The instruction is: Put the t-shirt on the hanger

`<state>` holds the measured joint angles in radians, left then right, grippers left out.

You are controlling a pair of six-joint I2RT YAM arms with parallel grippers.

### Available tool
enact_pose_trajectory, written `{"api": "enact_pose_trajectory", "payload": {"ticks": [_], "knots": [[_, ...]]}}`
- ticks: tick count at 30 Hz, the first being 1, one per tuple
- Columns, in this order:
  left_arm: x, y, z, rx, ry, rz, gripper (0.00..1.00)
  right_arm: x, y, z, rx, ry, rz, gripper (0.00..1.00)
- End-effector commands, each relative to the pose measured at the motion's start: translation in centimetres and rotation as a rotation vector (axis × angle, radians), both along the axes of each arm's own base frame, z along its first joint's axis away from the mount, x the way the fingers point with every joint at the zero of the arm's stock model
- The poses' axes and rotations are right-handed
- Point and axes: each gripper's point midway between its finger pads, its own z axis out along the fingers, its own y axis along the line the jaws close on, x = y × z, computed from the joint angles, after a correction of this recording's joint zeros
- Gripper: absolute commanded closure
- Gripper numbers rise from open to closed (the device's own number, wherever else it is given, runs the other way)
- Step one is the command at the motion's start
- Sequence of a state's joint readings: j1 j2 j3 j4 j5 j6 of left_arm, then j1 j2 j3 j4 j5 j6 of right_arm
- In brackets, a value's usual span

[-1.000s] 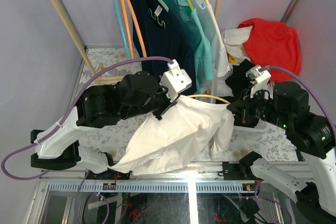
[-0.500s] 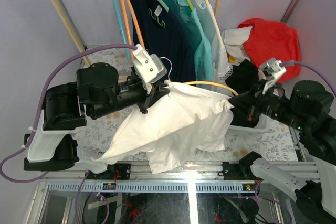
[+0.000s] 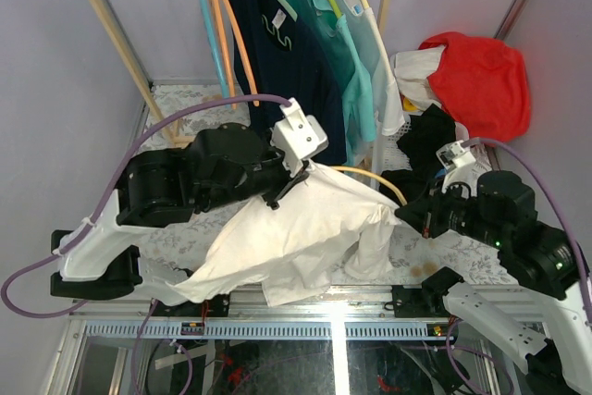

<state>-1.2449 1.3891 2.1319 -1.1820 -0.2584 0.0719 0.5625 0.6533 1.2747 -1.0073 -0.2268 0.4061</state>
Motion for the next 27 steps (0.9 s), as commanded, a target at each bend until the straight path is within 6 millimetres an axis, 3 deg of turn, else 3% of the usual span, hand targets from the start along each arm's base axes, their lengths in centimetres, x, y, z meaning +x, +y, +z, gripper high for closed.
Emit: {"api": "enact_pose_trajectory", "payload": {"ticks": [1, 6, 9, 12, 17, 23, 27], "knots": [[2.3, 1.5, 3.2, -0.109, -0.094, 0.141, 1.00, -1.0, -1.4, -4.1, -0.077, 0.130, -0.056, 1.00], [2.4, 1.8, 3.3, -0.104, -0.099, 0.152, 1.00, 0.4, -5.1, -6.3, -0.242, 0.138, -0.233, 1.00], [3.1, 2.2, 3.6, -0.095, -0.120, 0.192, 1.00, 0.6, -5.5, -6.4, -0.244, 0.132, -0.268, 1.00], [3.7, 2.3, 3.8, -0.089, -0.142, 0.225, 1.00, 0.7, -4.5, -6.1, -0.192, 0.129, -0.243, 1.00], [3.9, 2.7, 6.1, -0.168, -0.184, 0.237, 1.00, 1.0, -4.3, -7.9, -0.226, 0.168, -0.239, 1.00], [2.9, 2.9, 7.6, -0.227, -0.172, 0.193, 1.00, 1.4, -6.1, -8.5, -0.297, 0.161, -0.322, 1.00], [2.0, 3.2, 7.8, -0.251, -0.145, 0.155, 1.00, 1.9, -8.8, -8.4, -0.389, 0.130, -0.431, 1.00]]}}
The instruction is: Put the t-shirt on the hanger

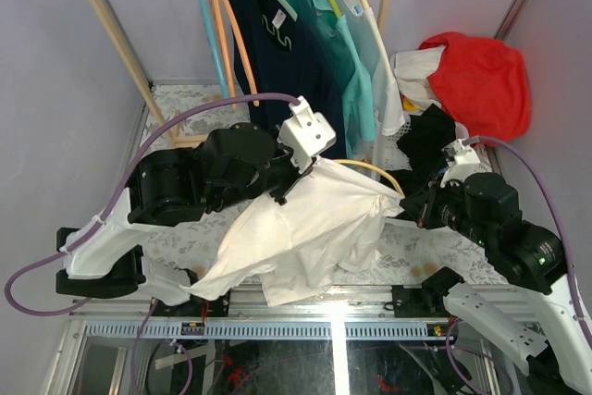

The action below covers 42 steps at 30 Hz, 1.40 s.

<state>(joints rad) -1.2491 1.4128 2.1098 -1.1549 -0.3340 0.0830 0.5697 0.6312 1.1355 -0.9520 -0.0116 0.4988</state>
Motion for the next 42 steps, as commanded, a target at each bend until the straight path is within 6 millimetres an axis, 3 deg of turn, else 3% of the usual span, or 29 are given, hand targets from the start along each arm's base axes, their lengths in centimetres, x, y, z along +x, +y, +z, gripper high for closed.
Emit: {"api": "enact_pose_trajectory", "payload": {"ticks": [1, 4, 6, 16, 19, 23, 27, 30, 36, 40, 42], "knots": [[0.3, 3.8, 8.7, -0.294, -0.118, 0.081, 1.00, -1.0, -7.4, -4.4, -0.337, 0.112, -0.224, 1.00], [0.0, 4.2, 9.4, -0.324, -0.116, 0.075, 1.00, -0.5, -7.5, -3.9, -0.318, 0.088, -0.261, 1.00], [-0.3, 4.2, 9.7, -0.332, -0.111, 0.059, 1.00, 0.0, -7.2, -2.3, -0.275, 0.050, -0.273, 1.00], [-2.4, 3.7, 8.9, -0.319, -0.049, -0.051, 1.00, 3.0, -11.7, 2.1, -0.452, -0.156, -0.474, 1.00], [-2.8, 3.6, 8.4, -0.305, -0.030, -0.073, 1.00, 4.0, -12.3, 4.1, -0.448, -0.244, -0.524, 1.00], [-3.5, 3.3, 7.8, -0.295, -0.008, -0.111, 1.00, 5.0, -11.7, 7.9, -0.383, -0.382, -0.513, 1.00], [-3.9, 2.3, 6.6, -0.267, 0.021, -0.145, 1.00, 5.5, -9.9, 12.0, -0.296, -0.528, -0.426, 1.00], [-4.0, 1.4, 5.7, -0.240, 0.042, -0.164, 1.00, 5.6, -6.5, 13.9, -0.230, -0.593, -0.247, 1.00], [-3.7, 0.5, 4.7, -0.214, 0.065, -0.158, 1.00, 3.8, -0.4, 15.5, -0.080, -0.615, 0.082, 1.00], [-2.8, 0.0, 4.7, -0.209, 0.056, -0.119, 1.00, 3.2, 2.7, 16.3, 0.012, -0.569, 0.212, 1.00], [-2.5, -0.1, 5.1, -0.214, 0.042, -0.111, 1.00, 3.2, 3.5, 17.7, 0.053, -0.584, 0.236, 1.00]]}}
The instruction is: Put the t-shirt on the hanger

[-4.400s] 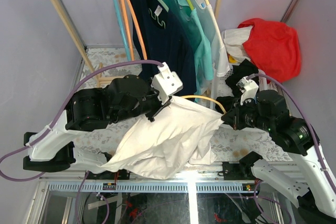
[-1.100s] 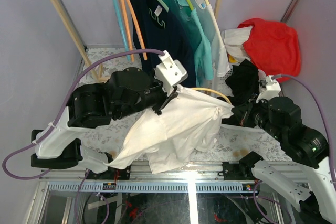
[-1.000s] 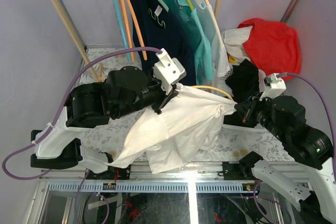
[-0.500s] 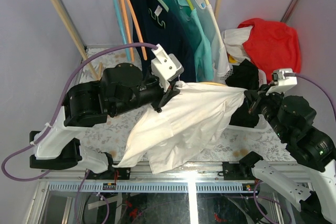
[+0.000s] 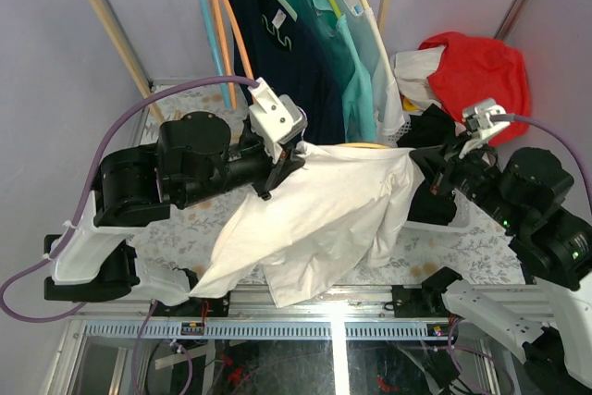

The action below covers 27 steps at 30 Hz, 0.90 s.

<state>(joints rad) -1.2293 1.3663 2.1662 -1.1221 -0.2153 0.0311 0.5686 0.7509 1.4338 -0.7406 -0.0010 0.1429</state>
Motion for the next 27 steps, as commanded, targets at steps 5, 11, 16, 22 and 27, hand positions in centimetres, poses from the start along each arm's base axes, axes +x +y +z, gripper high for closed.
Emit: {"api": "enact_pose_trajectory", "payload": {"ticks": [5, 11, 16, 22, 27], "knots": [[-0.6, -1.1, 1.9, -0.057, -0.005, -0.045, 1.00, -0.2, 5.7, 7.6, 0.158, -0.085, 0.270, 1.00], [-0.4, -1.1, 2.6, -0.069, -0.021, -0.039, 1.00, -0.4, 8.0, 10.7, 0.246, -0.106, 0.374, 1.00], [0.3, -0.5, 3.4, -0.089, -0.045, 0.004, 1.00, -1.2, 8.7, 13.2, 0.311, -0.147, 0.434, 1.00], [1.1, 0.5, 3.1, -0.088, -0.071, 0.065, 1.00, -3.5, 10.0, 14.1, 0.362, -0.127, 0.588, 1.00], [0.3, 1.2, 3.1, -0.157, -0.114, 0.023, 1.00, -5.9, 11.3, 8.8, 0.360, 0.036, 0.738, 1.00]]}}
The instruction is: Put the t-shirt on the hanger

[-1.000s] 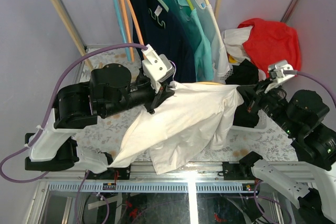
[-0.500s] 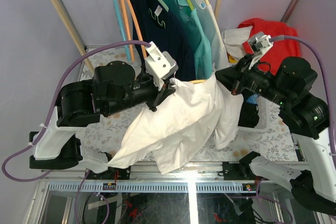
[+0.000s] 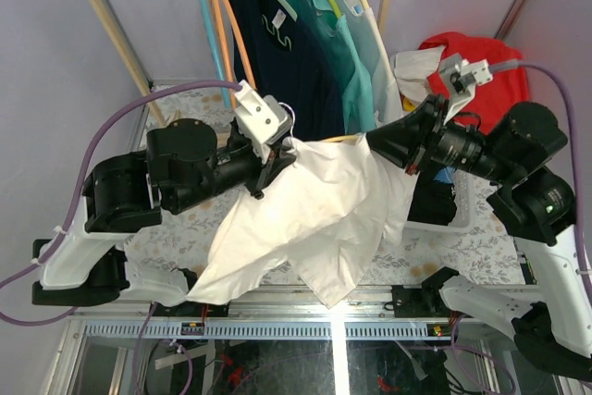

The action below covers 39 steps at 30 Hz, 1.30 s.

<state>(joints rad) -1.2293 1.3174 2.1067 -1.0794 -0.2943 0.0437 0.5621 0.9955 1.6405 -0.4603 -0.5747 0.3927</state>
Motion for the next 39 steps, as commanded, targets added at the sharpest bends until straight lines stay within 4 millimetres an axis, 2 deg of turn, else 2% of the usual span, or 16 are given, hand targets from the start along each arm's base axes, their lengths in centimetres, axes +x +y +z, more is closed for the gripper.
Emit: {"api": "enact_pose_trajectory", "payload": {"ticks": [1, 8, 12, 15, 19, 23, 26, 32, 35, 39], "knots": [[-1.0, -0.2, 2.5, -0.143, -0.081, -0.073, 1.00, -3.6, 1.0, -2.0, 0.027, 0.039, 0.204, 1.00], [-2.8, -1.9, 0.9, -0.150, -0.069, -0.206, 1.00, -3.7, 0.2, -11.5, -0.108, 0.234, 0.155, 1.00], [-3.4, -2.6, -0.4, -0.138, -0.066, -0.254, 1.00, -3.8, -0.4, -15.7, -0.175, 0.323, 0.124, 0.99], [-3.7, -2.9, -1.0, -0.123, -0.067, -0.280, 1.00, -4.2, -0.7, -17.6, -0.212, 0.363, 0.123, 0.91], [-4.0, -3.2, -1.8, -0.097, -0.054, -0.301, 1.00, -5.2, -1.6, -17.5, -0.215, 0.350, 0.110, 0.74], [-3.7, -2.9, -2.9, -0.059, -0.046, -0.285, 1.00, -5.9, -3.3, -15.1, -0.205, 0.282, 0.037, 0.58], [-3.8, -2.6, -3.1, -0.057, -0.046, -0.284, 1.00, -5.9, -4.4, -13.2, -0.200, 0.232, -0.025, 0.52], [-4.0, -2.3, -3.2, -0.050, -0.044, -0.292, 1.00, -6.0, -5.7, -9.8, -0.148, 0.113, -0.090, 0.50], [-4.2, -2.2, -3.1, -0.049, -0.039, -0.302, 1.00, -4.7, -6.9, -9.9, -0.175, 0.098, -0.198, 0.47], [-4.9, -2.2, -3.0, -0.052, -0.029, -0.340, 1.00, -2.8, -7.4, -11.7, -0.254, 0.125, -0.268, 0.43]]}}
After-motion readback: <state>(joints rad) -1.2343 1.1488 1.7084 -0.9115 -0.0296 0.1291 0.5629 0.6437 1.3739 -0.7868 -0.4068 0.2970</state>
